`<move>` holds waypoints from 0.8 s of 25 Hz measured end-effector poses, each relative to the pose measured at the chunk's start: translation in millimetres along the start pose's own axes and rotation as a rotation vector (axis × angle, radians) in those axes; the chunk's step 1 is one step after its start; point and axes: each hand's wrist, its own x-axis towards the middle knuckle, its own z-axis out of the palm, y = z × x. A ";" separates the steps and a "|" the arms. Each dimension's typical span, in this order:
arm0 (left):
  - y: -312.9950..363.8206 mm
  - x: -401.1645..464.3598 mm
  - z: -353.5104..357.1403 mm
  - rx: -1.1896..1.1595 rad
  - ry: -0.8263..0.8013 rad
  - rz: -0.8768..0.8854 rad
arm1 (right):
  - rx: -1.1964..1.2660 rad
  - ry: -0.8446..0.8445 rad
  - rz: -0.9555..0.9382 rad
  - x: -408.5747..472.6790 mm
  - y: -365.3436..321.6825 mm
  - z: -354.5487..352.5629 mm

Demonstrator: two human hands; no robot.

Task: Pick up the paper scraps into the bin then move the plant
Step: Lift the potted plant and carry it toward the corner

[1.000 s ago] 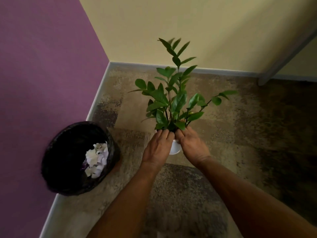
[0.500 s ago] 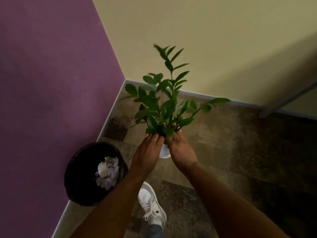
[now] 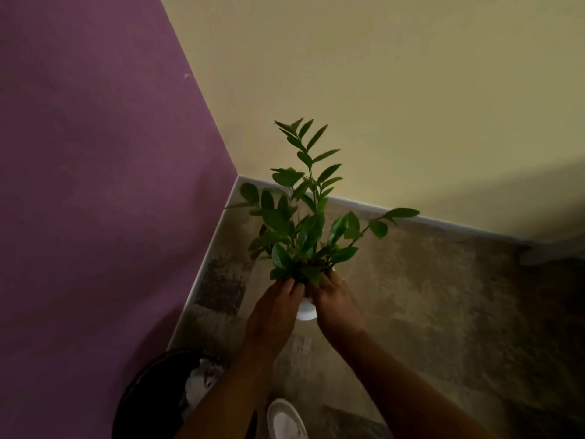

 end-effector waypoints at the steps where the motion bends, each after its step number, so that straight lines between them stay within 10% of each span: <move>1: -11.2 14.7 4.0 -0.005 -0.014 -0.003 | 0.002 -0.016 -0.006 17.3 4.5 5.3; 20: -228.7 259.3 187.8 -0.115 0.032 -0.362 | -0.078 -0.121 -0.213 354.3 96.8 183.6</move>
